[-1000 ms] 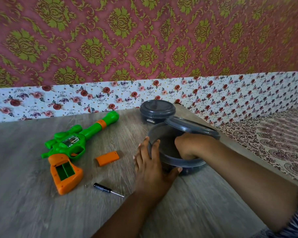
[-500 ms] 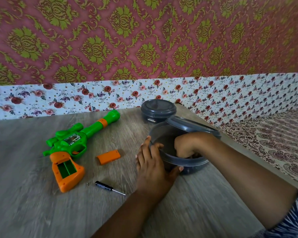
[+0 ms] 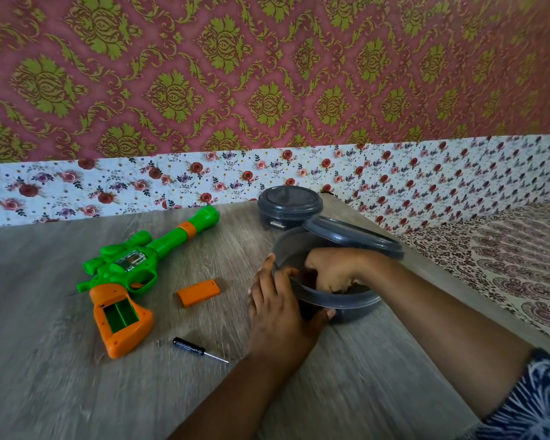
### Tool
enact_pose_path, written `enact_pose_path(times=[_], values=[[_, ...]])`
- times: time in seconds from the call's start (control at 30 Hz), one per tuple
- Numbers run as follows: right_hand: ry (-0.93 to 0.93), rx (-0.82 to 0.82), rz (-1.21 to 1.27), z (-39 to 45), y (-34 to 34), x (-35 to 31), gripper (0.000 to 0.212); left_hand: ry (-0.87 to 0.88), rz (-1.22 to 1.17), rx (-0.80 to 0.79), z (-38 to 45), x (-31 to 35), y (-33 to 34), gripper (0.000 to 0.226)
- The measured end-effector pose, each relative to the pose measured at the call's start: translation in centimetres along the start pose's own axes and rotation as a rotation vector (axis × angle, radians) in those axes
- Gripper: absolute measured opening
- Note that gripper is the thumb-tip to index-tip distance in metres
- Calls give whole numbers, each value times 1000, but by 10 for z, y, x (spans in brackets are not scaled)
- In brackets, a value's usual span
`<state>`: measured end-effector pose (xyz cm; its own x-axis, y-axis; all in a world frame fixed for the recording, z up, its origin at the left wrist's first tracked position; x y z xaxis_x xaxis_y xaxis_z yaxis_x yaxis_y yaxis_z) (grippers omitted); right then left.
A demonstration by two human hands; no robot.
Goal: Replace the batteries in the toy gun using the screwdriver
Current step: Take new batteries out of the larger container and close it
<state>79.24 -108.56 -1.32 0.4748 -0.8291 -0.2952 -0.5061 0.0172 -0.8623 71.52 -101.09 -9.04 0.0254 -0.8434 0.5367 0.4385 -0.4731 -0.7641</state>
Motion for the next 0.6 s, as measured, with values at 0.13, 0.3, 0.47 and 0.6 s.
enact_pose_path(times=[0.13,0.3,0.47,0.6], values=[[-84,109,18,4,0,2,15,-1,-7,13,0,-1,1,88],[-84,9,-16,3,2,3,18,2,-4,25,0,-1,1,92],[-77,21,-93,7,3,-2,26,-1,-23,27,0,0,1,90],[-102,54,-125,9,3,-3,18,-1,-23,28,1,-1,1,92]])
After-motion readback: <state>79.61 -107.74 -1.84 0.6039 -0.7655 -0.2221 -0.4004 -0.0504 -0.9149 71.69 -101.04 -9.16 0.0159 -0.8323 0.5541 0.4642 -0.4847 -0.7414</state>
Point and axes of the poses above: each hand's wrist, its own z-axis towards the middle knuckle, its own y-axis out of the palm, x = y × z, the point moved 4 cm from there along z, towards the middle knuckle, and after that the axes turned 6 degrees about z, right-handed, at the moved point
